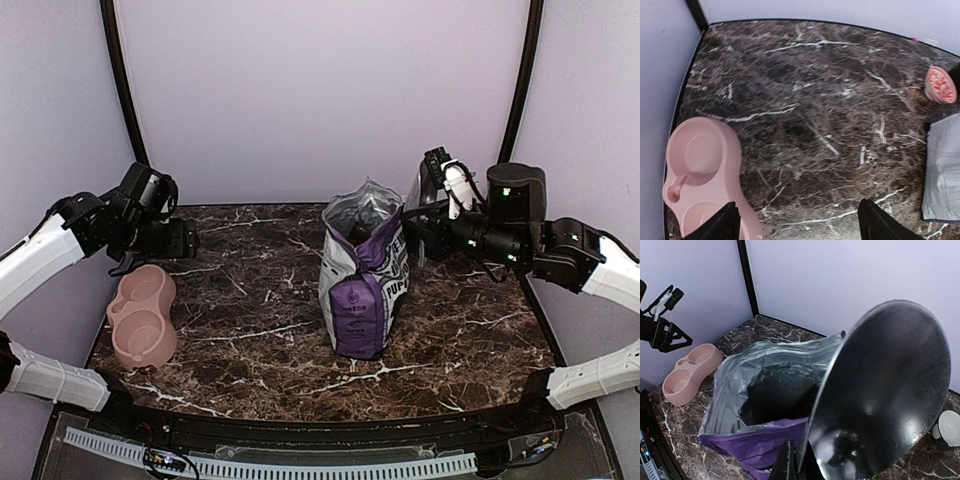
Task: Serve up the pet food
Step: Move the pet food bowl to the center of the board.
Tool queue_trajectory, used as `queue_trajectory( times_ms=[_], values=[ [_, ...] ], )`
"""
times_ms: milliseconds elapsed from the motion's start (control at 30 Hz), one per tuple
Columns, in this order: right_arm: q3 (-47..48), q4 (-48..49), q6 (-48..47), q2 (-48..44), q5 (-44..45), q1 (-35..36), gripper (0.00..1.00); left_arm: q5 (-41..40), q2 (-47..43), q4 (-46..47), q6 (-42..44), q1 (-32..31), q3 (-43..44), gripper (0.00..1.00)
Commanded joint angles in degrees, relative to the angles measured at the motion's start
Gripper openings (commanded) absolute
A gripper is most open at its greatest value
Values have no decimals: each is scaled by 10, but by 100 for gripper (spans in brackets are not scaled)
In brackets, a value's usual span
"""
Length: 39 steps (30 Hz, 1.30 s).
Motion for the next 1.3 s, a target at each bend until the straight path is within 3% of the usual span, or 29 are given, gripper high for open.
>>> queue_trajectory(
  times_ms=[0,400,767,1033,1267],
  values=[
    [-18,-29,18,-45,41,-21,0,-27,13,-97,-57,68,-24,83],
    [-82,-42,50,-101,35,-48,0,47,124,53,39,251,-110,74],
    [-105,-62,56,-132,37,-55,0,124,229,171,48,329,-124,68],
    [-122,-58,58,-134,35,-59,0,151,303,203,44,334,-113,43],
    [-124,-53,53,-125,34,-63,0,199,309,234,41,333,-126,23]
  ],
)
